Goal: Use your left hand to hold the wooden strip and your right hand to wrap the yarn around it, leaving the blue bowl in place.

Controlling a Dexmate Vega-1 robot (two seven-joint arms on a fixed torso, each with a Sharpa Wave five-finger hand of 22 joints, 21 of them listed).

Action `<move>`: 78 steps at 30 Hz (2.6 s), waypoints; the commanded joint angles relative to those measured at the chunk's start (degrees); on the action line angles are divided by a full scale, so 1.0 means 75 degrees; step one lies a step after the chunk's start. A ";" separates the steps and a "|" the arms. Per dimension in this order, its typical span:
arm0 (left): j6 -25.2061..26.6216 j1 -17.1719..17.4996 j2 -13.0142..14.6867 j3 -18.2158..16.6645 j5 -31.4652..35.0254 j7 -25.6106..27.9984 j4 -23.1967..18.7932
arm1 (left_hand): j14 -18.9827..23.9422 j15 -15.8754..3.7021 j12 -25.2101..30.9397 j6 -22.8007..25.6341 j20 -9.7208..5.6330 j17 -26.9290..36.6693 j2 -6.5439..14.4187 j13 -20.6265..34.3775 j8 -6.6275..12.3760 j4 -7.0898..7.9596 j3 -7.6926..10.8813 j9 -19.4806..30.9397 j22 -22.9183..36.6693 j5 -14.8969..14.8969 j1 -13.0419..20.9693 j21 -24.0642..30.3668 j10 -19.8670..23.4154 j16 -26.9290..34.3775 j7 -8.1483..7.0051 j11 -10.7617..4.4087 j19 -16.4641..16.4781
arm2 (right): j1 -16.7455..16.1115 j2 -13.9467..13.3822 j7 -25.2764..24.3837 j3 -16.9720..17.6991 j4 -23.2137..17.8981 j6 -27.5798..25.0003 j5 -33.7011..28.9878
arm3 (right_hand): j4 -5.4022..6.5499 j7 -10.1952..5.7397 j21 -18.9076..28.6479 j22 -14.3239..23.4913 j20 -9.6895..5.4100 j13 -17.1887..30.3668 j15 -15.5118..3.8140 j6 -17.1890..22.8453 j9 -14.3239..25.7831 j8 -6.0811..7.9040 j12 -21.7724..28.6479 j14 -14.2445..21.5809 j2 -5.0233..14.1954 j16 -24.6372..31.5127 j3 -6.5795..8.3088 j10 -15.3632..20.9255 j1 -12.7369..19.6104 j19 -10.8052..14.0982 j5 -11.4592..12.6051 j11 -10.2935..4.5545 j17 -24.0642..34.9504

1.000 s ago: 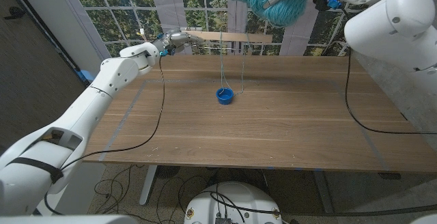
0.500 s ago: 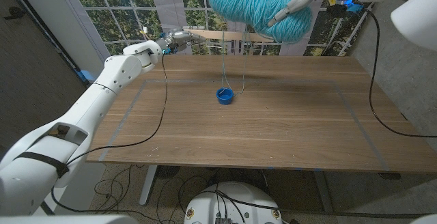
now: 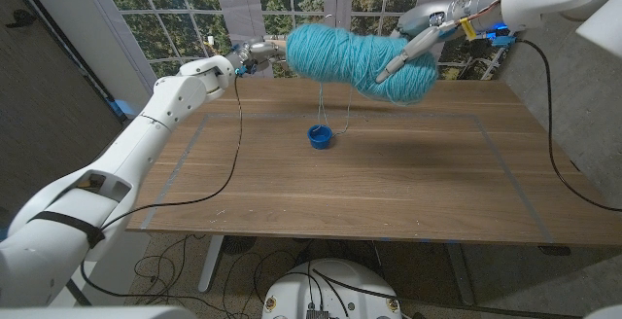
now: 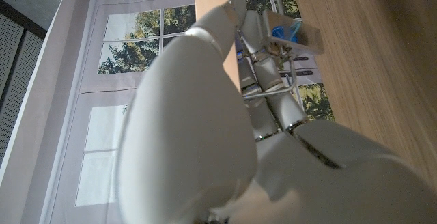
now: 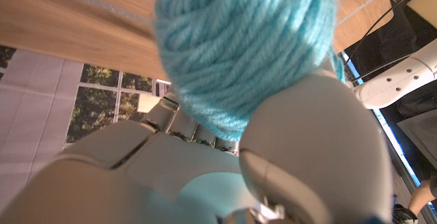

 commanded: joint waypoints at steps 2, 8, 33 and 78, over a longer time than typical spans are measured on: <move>0.0038 -0.0113 -0.0164 0.0024 -0.0026 0.0038 -0.0038 | 0.0855 -0.0834 -0.0045 0.0033 -0.0883 0.0023 0.0076 0.0032 -0.0010 0.0432 0.0513 0.0033 0.0034 0.0043 0.0005 0.0046 -0.0003 0.0031 0.0057 -0.0033 0.0396 | 0.0123 -0.0066 -0.0343 -0.1277 -0.0014 -0.0376 -0.0239 | 0.0162 -0.1106 0.0051 0.0032 -0.0239 0.0033 -0.0677 0.1171 0.0026 0.0038 -0.0011 0.0080 0.1799 0.0061 0.0131 0.0773 0.1803 0.0070 -0.0002 -0.0644 0.0042; 0.0071 -0.0030 -0.0137 -0.0042 -0.0106 0.0096 -0.0240 | 0.0861 -0.0835 -0.0048 0.0032 -0.0883 0.0024 0.0070 0.0026 -0.0010 0.0428 0.0514 0.0033 0.0034 0.0047 0.0006 0.0045 0.0002 0.0034 0.0046 -0.0055 0.0400 | 0.0658 0.0396 -0.0194 -0.2300 0.0161 -0.0859 -0.1085 | 0.0161 -0.1113 0.0038 0.0034 -0.0269 0.0058 -0.0675 0.1198 0.0022 0.0048 -0.0020 0.0065 0.1797 0.0061 0.0121 0.0774 0.1823 -0.0004 -0.0007 -0.0627 0.0056; -0.0123 0.0529 0.0192 -0.0447 -0.0487 0.0487 -0.1413 | 0.0848 -0.0855 -0.0039 0.0045 -0.0883 0.0033 0.0061 0.0047 -0.0008 0.0431 0.0520 0.0032 0.0032 0.0068 -0.0002 0.0035 0.0003 0.0029 0.0050 -0.0068 0.0408 | 0.1947 0.1445 0.0000 -0.4599 0.1480 -0.2124 -0.2498 | 0.0176 -0.1140 0.0004 0.0023 -0.0327 0.0089 -0.0687 0.1251 0.0004 0.0063 -0.0065 0.0020 0.1792 0.0023 0.0090 0.0824 0.1885 -0.0198 -0.0011 -0.0567 0.0067; -0.0451 0.1467 0.0851 -0.1037 -0.1206 0.0440 -0.2109 | 0.0844 -0.0876 -0.0034 0.0064 -0.0884 0.0042 0.0070 0.0094 -0.0010 0.0435 0.0528 0.0034 0.0032 0.0094 -0.0035 0.0020 -0.0014 0.0027 0.0025 -0.0069 0.0422 | 0.0979 0.3215 -0.4806 -0.4474 0.4975 -0.2000 -0.3946 | 0.0240 -0.1324 -0.0062 -0.0022 -0.0266 0.0204 -0.0730 0.1326 -0.0055 0.0059 -0.0132 -0.0208 0.1777 -0.0233 0.0035 0.0861 0.1996 -0.0437 0.0008 -0.0713 -0.0012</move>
